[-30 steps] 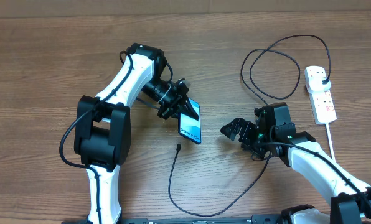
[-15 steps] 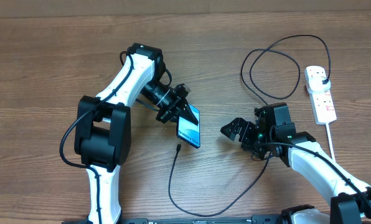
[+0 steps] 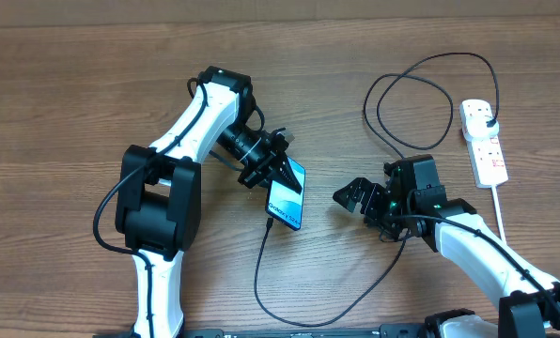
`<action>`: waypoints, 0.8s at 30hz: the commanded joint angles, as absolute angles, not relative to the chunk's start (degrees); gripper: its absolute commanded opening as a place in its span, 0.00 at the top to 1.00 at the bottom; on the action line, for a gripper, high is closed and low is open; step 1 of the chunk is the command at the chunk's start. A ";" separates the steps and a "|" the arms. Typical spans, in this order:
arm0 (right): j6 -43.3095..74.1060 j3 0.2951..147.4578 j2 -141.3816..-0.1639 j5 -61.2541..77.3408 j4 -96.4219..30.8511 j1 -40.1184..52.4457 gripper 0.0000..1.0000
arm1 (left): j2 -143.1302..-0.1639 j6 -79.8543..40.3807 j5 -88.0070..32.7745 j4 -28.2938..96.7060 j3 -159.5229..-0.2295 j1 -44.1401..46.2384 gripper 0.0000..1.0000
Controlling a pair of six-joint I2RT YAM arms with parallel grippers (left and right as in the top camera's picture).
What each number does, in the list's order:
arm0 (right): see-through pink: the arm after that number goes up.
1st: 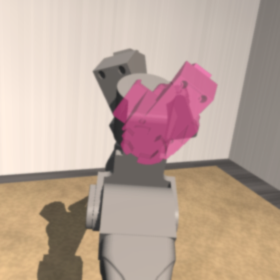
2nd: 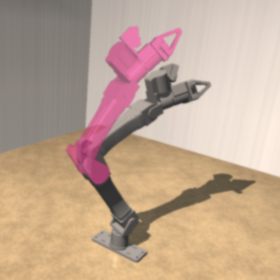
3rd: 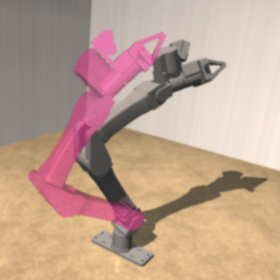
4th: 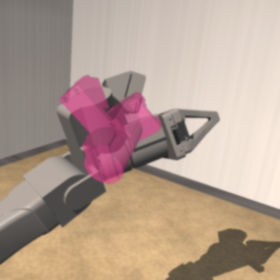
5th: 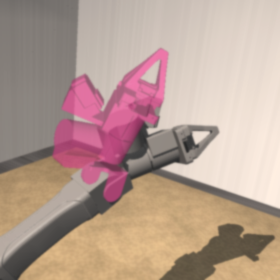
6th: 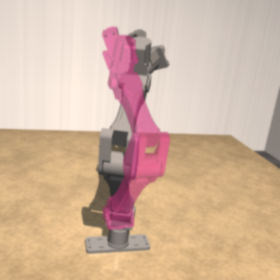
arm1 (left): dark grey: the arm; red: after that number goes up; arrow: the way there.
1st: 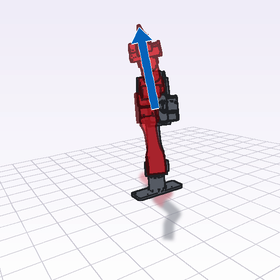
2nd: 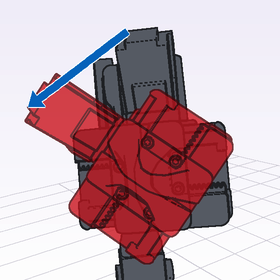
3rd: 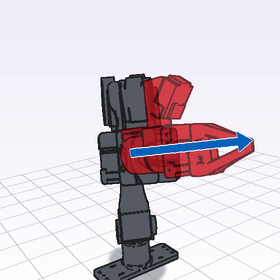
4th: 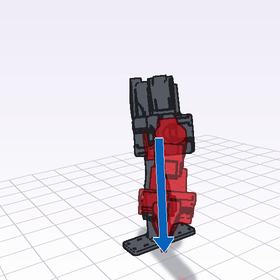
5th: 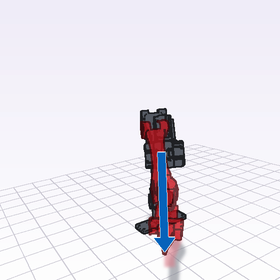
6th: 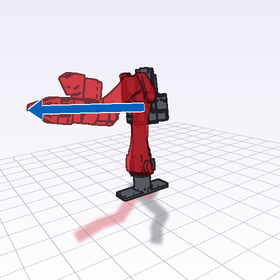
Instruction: Plug charger to phone and switch on socket
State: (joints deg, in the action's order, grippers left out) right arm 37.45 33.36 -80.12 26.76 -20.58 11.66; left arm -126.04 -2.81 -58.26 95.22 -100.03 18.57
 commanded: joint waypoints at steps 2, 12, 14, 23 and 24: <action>37.01 33.76 -80.23 26.37 -20.27 11.55 0.00 | -125.47 -1.65 -59.40 95.44 -101.34 18.83 0.96; 37.01 33.76 -80.23 26.37 -20.27 11.55 0.00 | -125.47 -1.67 -59.44 95.37 -101.34 18.94 0.96; 37.01 33.76 -80.23 26.37 -20.29 11.55 0.00 | -125.47 -1.67 -59.46 95.35 -101.34 18.94 0.96; 37.01 33.76 -80.23 26.37 -20.29 11.55 0.00 | -125.47 -1.93 -59.88 95.39 -101.34 19.14 0.96; 37.01 33.76 -80.23 26.37 -20.27 11.55 0.00 | -125.47 -2.02 -60.10 95.48 -101.34 19.27 0.96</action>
State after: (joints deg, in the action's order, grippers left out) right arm 37.47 33.36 -80.12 26.74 -20.53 11.66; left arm -126.04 -2.79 -58.28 95.13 -100.03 18.70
